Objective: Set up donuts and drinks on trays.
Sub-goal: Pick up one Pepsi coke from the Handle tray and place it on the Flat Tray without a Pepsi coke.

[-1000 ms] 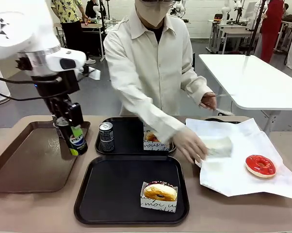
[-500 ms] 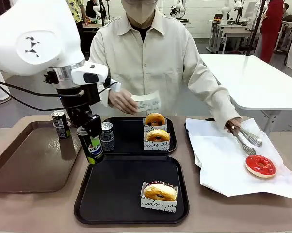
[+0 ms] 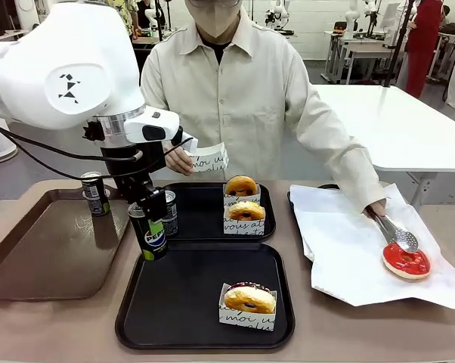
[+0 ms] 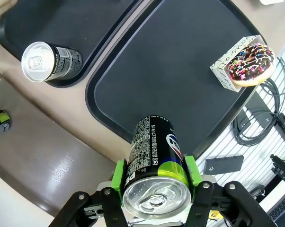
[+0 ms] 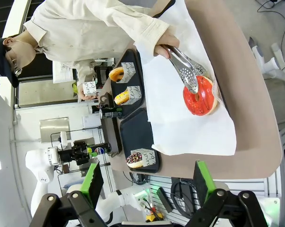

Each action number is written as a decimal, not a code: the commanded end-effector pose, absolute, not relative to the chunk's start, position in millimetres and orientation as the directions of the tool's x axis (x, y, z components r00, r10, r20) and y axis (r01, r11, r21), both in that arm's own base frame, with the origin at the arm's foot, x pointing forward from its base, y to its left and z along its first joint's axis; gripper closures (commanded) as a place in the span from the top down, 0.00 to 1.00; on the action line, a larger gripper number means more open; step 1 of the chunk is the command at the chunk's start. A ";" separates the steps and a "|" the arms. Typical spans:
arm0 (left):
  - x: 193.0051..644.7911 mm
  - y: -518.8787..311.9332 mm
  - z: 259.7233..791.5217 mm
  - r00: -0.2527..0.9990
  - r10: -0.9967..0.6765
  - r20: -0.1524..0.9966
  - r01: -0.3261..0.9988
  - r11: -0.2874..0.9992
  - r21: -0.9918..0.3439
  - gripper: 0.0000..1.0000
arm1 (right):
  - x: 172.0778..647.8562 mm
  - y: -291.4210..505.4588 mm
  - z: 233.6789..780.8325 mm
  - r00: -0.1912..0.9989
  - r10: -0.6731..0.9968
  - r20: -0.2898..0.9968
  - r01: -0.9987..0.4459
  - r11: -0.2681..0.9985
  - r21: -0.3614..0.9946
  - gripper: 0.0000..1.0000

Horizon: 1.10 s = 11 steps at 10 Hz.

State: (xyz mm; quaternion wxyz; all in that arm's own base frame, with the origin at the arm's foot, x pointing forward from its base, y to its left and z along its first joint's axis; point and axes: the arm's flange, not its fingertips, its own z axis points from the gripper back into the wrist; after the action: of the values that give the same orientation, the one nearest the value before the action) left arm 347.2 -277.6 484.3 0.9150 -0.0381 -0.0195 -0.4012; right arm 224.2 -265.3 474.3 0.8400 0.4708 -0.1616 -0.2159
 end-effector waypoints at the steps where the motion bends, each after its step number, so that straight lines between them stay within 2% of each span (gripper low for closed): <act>1: 346.9 -277.9 486.8 0.684 -0.725 0.081 0.729 0.681 -0.070 0.59 | 225.4 -265.4 473.2 0.856 -0.511 0.078 0.194 0.458 0.868 1.00; 2: 347.2 -277.6 484.3 0.677 -0.733 0.066 0.736 0.675 -0.054 0.59 | 225.4 -265.4 473.2 0.856 -0.511 0.078 0.194 0.458 0.868 1.00; 4: 355.9 -279.5 468.0 0.777 -0.625 0.072 0.629 0.769 -0.117 0.59 | 225.4 -265.4 473.2 0.856 -0.511 0.078 0.194 0.458 0.868 1.00; 6: 379.0 -293.1 456.3 0.798 -0.600 0.062 0.603 0.790 -0.111 0.59 | 225.4 -265.4 473.2 0.856 -0.511 0.078 0.194 0.458 0.868 1.00; 11: 377.8 -314.5 413.1 0.831 -0.556 0.003 0.555 0.828 -0.078 0.59 | 225.4 -265.4 473.2 0.856 -0.511 0.078 0.194 0.458 0.868 1.00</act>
State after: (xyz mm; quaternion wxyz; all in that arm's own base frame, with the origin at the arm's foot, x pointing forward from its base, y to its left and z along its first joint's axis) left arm 378.1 -309.8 409.4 0.9520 -0.0548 0.0151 -0.3009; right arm 224.2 -265.3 474.4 0.8400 0.4708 -0.1617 -0.2158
